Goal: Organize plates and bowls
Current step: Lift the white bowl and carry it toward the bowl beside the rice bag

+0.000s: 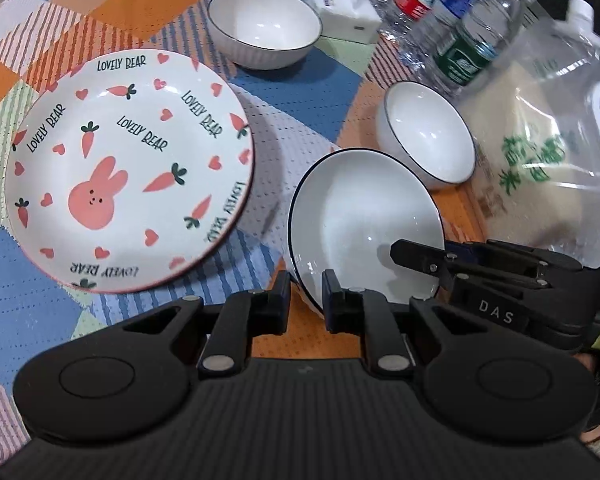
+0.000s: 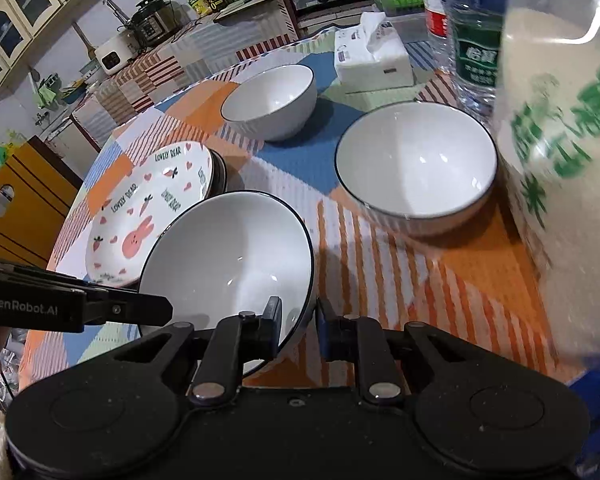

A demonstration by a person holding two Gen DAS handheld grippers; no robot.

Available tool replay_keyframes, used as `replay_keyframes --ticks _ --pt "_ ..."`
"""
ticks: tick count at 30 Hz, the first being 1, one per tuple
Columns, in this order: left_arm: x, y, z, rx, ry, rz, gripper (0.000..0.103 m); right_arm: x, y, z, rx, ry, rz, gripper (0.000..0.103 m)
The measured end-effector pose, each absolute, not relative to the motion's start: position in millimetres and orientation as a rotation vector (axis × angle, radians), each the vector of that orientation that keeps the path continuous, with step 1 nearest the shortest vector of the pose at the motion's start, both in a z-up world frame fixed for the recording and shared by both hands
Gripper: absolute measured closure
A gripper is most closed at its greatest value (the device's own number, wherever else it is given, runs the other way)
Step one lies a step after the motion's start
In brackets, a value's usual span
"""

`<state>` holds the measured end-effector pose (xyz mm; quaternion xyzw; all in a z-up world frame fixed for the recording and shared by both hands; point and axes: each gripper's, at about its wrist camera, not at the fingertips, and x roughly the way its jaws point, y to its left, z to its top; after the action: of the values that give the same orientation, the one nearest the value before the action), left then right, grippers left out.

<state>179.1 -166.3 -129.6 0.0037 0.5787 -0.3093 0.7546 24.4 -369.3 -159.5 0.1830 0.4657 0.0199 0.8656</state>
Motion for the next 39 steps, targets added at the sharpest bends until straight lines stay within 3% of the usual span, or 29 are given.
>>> replay_keyframes --ticks 27,39 --pt "180.5 -186.9 -141.9 0.178 1.235 -0.623 0.086 46.0 -371.9 -174.5 0.302 0.959 0.082 0.081" --pt "161.4 -184.3 -95.6 0.189 1.134 -0.627 0.083 -10.8 -396.9 -124.9 0.173 0.732 -0.024 0.074"
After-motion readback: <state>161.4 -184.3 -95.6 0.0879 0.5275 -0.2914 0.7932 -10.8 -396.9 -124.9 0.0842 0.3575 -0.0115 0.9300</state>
